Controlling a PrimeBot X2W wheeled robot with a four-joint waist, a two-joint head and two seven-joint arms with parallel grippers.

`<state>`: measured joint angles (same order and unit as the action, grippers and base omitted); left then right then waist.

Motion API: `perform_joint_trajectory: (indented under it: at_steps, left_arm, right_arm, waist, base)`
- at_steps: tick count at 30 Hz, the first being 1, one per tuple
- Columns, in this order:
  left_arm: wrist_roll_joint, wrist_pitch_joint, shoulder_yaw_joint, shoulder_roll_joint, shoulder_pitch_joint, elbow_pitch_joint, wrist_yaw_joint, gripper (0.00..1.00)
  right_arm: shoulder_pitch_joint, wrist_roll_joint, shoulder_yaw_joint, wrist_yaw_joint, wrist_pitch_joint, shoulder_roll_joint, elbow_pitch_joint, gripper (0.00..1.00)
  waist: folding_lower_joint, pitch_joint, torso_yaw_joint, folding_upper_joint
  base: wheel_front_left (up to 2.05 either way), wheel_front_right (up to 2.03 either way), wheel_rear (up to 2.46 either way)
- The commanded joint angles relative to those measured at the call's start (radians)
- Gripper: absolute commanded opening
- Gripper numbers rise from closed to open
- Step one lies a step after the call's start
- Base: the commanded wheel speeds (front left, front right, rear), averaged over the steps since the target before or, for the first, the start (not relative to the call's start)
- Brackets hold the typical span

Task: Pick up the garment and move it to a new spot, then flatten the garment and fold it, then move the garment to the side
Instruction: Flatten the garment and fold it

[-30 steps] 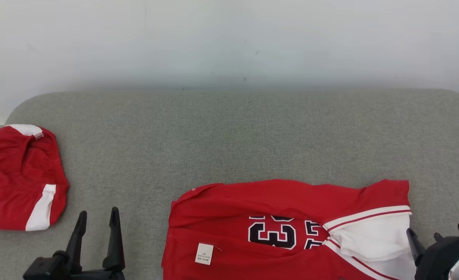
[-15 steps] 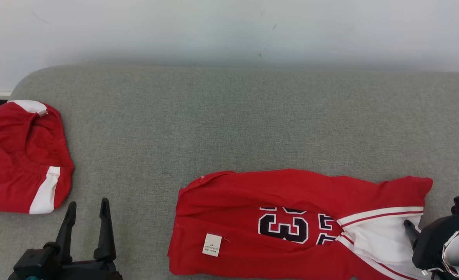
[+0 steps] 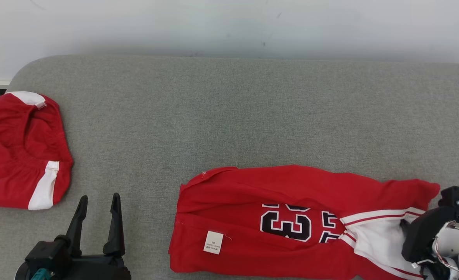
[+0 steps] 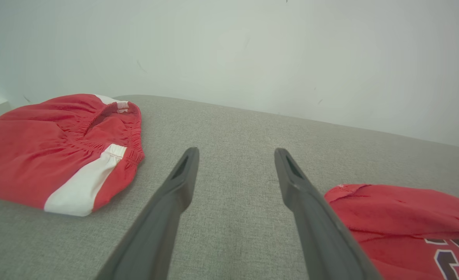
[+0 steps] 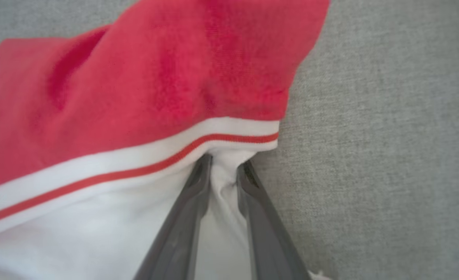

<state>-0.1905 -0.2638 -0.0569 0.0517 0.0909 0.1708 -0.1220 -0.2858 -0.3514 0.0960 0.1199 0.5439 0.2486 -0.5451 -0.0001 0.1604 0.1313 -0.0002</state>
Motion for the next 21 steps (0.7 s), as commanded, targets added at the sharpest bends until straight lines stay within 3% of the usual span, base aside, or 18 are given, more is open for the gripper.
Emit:
perform_joint_trajectory:
  at_steps: [1,2,4,14,21]
  left_arm:
    - [-0.003,-0.001,-0.004,-0.001,0.003,0.003,0.001,1.0]
    - [-0.006,-0.001,-0.006,-0.001,0.002,0.004,0.001,1.0]
    - [-0.007,-0.001,-0.007,-0.001,0.0,0.006,0.0,1.0]
    - [-0.005,-0.001,-0.009,-0.001,-0.012,0.009,-0.004,1.0]
    - [-0.005,-0.001,-0.012,-0.001,-0.014,0.002,-0.005,1.0]
  right_arm:
    - [0.072,-0.018,-0.066,0.019,0.057,-0.09,-0.053,0.33]
    - [0.078,-0.017,-0.072,0.018,0.06,-0.082,-0.052,0.27]
    - [0.085,-0.009,-0.077,0.017,0.059,-0.065,-0.05,0.0]
    - [0.021,0.109,0.054,0.004,-0.048,0.013,-0.046,0.0]
    - [-0.015,0.247,0.214,0.009,-0.086,0.035,0.016,0.0]
  waist:
    - [0.0001,-0.001,0.0,0.0002]
    - [0.0001,-0.001,0.0,0.0002]
    - [0.0001,-0.001,0.0,0.0002]
    - [0.0001,-0.012,-0.007,0.0002]
    - [0.0001,-0.019,-0.031,0.0002]
  base:
    - [0.0,0.0,0.0]
    - [0.0,0.0,0.0]
    - [0.0,0.0,0.0]
    - [0.0,0.0,0.0]
    - [0.0,0.0,0.0]
